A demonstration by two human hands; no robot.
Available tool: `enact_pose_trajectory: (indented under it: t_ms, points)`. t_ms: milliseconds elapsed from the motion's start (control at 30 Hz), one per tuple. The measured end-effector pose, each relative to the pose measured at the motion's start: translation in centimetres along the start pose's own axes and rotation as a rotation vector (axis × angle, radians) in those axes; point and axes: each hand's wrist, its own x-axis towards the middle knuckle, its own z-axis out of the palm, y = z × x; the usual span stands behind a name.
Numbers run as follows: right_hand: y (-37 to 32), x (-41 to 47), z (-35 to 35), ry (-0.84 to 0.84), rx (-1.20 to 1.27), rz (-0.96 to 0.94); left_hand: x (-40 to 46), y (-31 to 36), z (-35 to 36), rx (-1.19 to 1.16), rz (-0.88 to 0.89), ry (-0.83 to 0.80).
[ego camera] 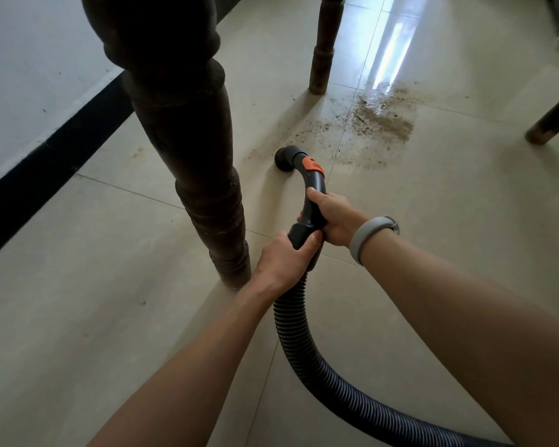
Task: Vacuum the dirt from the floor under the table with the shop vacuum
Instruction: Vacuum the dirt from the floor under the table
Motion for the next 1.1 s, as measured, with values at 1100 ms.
enact_pose_trajectory:
  t_ms: [1100]
  points:
    - [12.2,-8.2,-5.2,-0.405,-0.525,-0.168,0.5,0.6,0.3,-0.417,-0.068,-0.032]
